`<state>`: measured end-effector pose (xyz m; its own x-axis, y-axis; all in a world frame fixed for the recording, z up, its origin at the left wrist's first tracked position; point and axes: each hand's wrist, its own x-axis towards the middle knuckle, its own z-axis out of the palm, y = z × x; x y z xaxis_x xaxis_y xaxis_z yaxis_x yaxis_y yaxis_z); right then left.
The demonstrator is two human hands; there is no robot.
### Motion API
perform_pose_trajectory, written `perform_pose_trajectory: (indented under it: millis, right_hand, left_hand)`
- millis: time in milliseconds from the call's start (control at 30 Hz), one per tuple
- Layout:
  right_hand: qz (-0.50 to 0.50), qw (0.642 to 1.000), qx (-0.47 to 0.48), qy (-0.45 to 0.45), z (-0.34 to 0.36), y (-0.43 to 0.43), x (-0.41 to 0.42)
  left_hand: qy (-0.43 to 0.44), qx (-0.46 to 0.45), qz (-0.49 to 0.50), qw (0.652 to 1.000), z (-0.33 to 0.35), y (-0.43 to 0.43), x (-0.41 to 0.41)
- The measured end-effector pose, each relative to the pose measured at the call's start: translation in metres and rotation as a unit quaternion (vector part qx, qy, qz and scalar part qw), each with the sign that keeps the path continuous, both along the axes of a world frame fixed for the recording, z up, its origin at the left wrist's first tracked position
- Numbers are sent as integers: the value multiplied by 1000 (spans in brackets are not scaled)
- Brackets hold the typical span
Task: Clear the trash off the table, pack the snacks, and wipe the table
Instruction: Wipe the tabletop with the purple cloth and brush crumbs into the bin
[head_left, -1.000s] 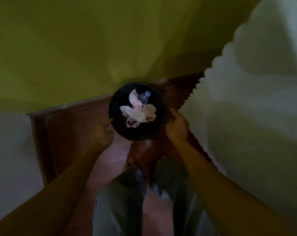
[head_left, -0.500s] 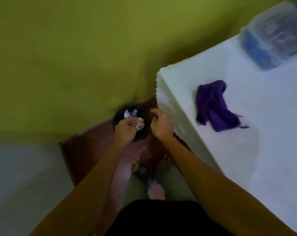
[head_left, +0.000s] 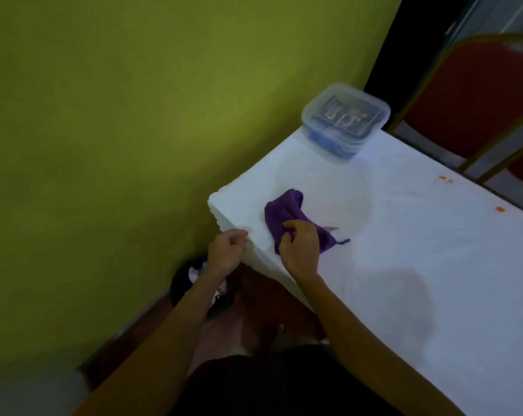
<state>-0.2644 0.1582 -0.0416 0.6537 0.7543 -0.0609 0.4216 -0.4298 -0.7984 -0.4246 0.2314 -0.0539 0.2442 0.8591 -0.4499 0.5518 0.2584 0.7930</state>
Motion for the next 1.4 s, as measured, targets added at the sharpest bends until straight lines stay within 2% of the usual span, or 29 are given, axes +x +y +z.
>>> perform_pose_trajectory:
  millis: [167,300,433,600,733,833,933,1033,1167,1400]
  right_hand:
    - [-9,1000,-10,-18,-5,-1,39]
    - [10,996,-78,-48,-17,0,63]
    - [28,988,-131,-72,-18,-1,67]
    - [54,981,-172,-72,-19,9,68]
    - [74,972,-215,-54,-18,10,73]
    - [88,971,-222,-7,-19,10,78]
    - [71,970,-233,12,-19,10,82]
    - [25,975,-222,9,-25,10,80]
    - [-43,987,-149,-52,-27,19,72]
    - [5,985,-169,-25,-28,45,54]
  left_hand:
    - [33,-5,-1,999,2,19,40]
    - [73,-42,8,996,12,16,65]
    - [64,-95,4,993,9,10,79]
    - [44,-81,-4,996,-1,21,90]
    - [66,-56,-28,996,-3,34,94]
    - [78,-40,-25,996,-3,45,103]
    - [42,-63,-16,997,-3,49,114]
    - [38,-62,-35,997,-3,52,122]
    - [49,-67,-56,995,-9,59,117]
    - [45,-86,-88,991,-11,57,106]
